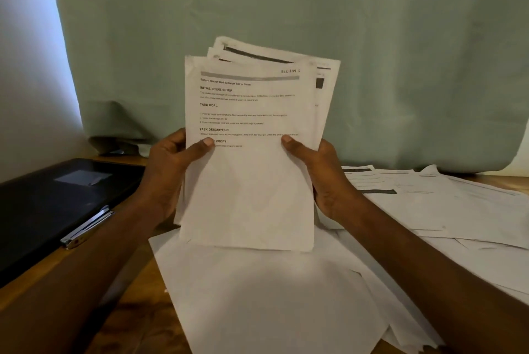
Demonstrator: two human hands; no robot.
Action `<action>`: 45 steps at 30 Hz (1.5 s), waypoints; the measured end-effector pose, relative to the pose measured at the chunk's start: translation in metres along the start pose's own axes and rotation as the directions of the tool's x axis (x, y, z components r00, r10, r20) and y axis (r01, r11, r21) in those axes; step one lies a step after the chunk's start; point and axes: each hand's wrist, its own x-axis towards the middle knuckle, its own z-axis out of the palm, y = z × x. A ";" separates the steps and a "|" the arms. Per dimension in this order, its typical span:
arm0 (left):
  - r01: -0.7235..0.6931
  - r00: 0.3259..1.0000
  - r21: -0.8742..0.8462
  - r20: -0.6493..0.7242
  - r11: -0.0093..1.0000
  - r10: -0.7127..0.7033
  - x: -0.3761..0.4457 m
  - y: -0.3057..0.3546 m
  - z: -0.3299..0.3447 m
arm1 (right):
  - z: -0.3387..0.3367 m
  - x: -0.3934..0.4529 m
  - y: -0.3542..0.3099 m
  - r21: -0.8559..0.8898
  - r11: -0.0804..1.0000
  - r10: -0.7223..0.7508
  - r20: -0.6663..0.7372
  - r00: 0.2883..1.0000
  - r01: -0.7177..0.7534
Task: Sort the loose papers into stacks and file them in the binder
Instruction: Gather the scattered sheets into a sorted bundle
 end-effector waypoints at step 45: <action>0.212 0.977 -0.409 0.093 0.888 -0.190 0.047 -0.049 0.021 | -0.169 0.050 0.000 -0.182 0.969 0.082 -0.410 0.908 -0.169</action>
